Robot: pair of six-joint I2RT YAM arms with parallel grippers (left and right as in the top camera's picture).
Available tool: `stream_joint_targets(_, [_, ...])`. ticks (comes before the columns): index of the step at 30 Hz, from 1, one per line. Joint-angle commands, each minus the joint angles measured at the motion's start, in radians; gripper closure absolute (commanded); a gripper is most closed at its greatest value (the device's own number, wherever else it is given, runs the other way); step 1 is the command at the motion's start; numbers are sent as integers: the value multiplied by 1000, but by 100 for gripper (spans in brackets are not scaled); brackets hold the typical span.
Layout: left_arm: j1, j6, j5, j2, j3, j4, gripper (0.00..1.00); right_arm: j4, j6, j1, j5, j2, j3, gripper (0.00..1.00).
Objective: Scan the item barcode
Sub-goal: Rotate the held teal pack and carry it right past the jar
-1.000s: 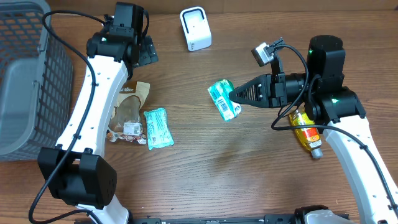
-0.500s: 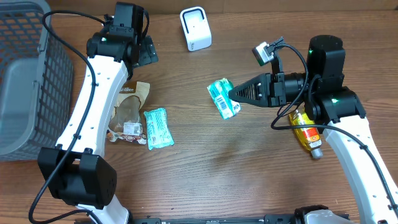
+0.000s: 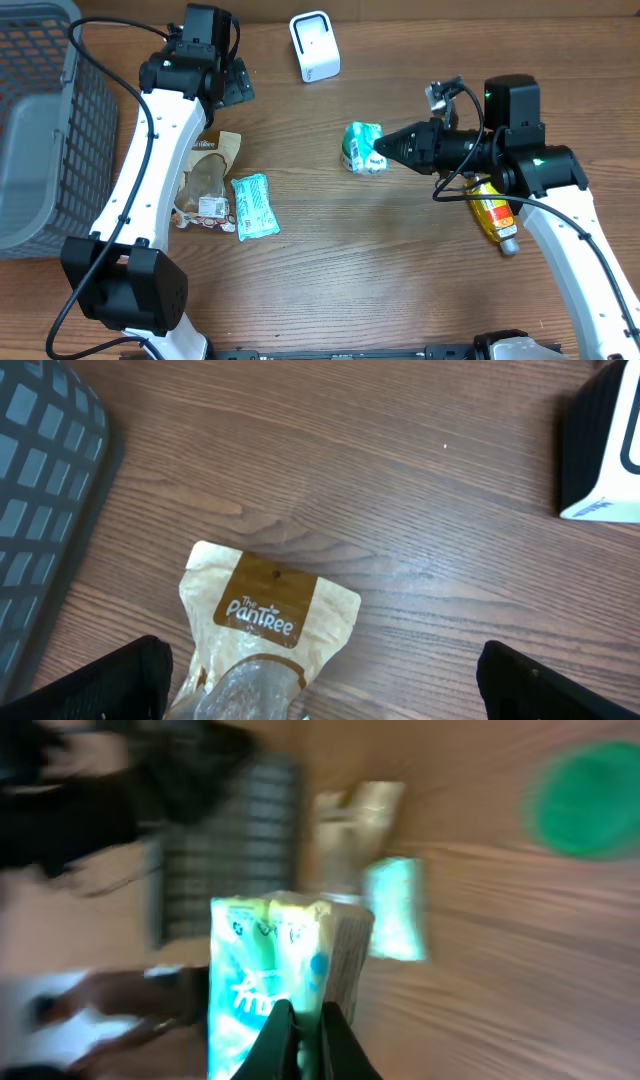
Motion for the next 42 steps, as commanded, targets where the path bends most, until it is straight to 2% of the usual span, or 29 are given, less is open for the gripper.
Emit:
stream_joint_targets(1, [-4,11,-17,-15,12,4,0,-66,-71,12,295,-18,2,96])
stream_joint_targets(5, [-4,11,-17,-15,12,4,1,-149,-74,37,515,-18,2,96])
stream_joint_targets(7, [-4,11,-17,-14,12,4,1,-151,-74,45,564,-18,2,96])
stream_joint_targets(20, [-4,11,-17,-15,12,4,0,-133,-70,45,494,-18,2,96])
stream_joint_targets(42, [-4,11,-17,-14,12,4,0,-140,-74,45,495,-18,2,96])
